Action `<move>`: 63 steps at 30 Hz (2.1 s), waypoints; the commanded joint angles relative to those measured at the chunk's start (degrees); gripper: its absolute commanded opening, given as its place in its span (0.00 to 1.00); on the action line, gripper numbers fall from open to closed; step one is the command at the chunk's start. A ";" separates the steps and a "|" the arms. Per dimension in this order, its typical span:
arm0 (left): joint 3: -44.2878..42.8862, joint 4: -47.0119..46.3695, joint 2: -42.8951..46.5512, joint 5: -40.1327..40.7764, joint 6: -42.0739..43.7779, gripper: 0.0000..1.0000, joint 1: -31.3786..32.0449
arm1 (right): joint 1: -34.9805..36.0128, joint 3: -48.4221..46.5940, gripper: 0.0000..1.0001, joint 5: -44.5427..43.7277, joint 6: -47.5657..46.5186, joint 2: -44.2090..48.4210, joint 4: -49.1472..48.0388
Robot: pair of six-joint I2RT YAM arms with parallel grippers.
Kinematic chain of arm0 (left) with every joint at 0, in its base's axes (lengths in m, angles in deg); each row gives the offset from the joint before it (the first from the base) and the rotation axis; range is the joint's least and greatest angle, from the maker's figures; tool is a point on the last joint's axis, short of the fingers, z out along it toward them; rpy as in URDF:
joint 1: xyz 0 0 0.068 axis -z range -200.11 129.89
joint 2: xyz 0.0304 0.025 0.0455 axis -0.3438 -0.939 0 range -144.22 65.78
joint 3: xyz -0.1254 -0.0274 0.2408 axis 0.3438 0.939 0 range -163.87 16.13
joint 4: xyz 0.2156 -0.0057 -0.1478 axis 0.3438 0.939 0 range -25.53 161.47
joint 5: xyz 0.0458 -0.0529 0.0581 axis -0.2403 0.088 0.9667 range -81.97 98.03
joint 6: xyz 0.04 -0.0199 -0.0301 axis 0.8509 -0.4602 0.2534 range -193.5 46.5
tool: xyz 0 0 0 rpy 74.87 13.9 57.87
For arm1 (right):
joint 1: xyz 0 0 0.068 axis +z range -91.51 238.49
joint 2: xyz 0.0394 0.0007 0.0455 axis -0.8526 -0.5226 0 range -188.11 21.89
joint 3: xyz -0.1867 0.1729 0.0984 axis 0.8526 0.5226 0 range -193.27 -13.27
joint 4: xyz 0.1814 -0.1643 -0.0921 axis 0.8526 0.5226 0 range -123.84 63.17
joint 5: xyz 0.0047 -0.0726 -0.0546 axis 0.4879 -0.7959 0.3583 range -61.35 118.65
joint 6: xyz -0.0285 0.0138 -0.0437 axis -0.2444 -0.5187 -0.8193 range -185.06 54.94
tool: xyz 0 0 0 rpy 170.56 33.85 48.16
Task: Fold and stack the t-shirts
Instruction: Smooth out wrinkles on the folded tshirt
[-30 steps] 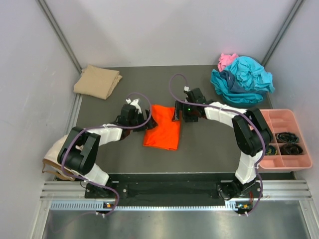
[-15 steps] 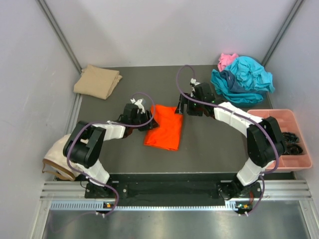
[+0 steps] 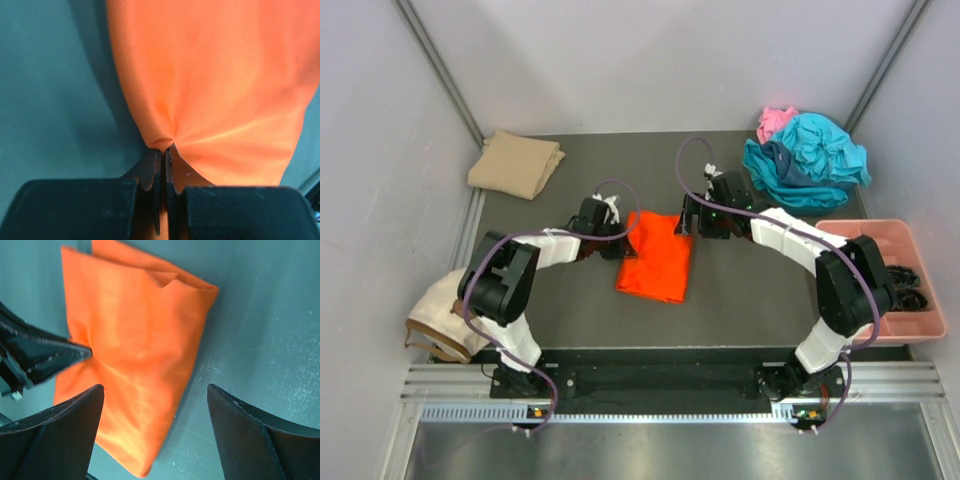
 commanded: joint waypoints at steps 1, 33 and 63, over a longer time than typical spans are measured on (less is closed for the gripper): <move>-9.27 7.72 -2.51 2.87 4.10 0.00 0.13 | -0.55 1.12 0.84 -0.35 -0.58 3.20 -1.35; -22.22 18.36 -11.57 -3.37 13.25 0.00 -0.57 | -1.16 5.96 0.84 -0.17 -0.06 6.19 -3.38; -18.00 19.41 -11.92 -4.52 10.70 0.00 0.66 | 5.51 31.44 0.90 -3.77 27.36 12.34 -28.67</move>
